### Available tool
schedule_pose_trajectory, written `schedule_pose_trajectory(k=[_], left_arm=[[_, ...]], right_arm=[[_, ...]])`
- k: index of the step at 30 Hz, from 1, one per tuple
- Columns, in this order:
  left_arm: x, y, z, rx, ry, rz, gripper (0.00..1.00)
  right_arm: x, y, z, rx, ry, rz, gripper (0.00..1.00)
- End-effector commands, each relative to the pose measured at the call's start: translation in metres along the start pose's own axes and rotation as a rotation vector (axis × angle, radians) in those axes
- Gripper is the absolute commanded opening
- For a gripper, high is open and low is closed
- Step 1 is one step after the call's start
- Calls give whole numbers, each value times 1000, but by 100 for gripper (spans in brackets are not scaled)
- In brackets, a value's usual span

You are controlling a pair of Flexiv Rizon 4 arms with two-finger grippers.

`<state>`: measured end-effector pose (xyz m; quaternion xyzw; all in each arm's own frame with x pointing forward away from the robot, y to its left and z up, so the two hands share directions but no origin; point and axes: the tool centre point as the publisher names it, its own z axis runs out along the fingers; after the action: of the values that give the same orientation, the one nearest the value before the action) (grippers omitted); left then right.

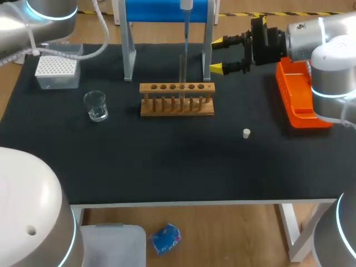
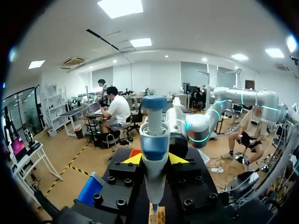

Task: Invert the test tube, pick up the pipette, mount the tip to pipette, aspirate from beaker and dispense into the tube, eject the tip, return the pipette, and cap with the stopper.

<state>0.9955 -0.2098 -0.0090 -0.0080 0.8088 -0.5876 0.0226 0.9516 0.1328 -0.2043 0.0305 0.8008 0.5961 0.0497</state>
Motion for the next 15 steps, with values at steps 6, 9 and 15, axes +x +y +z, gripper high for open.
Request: schedule_pose_trajectory(k=[6,9,15], left_arm=[[-1,21,-1,4,-14,-33,0],[-1,23,-3,-1,-22,-40,0],[-2,24,-7,-13,-41,-38,0]], right_arm=[[0,-1,0,0,-1,-1,100],[0,-1,0,0,-1,-1,100],[0,-1,0,0,-1,-1,100]])
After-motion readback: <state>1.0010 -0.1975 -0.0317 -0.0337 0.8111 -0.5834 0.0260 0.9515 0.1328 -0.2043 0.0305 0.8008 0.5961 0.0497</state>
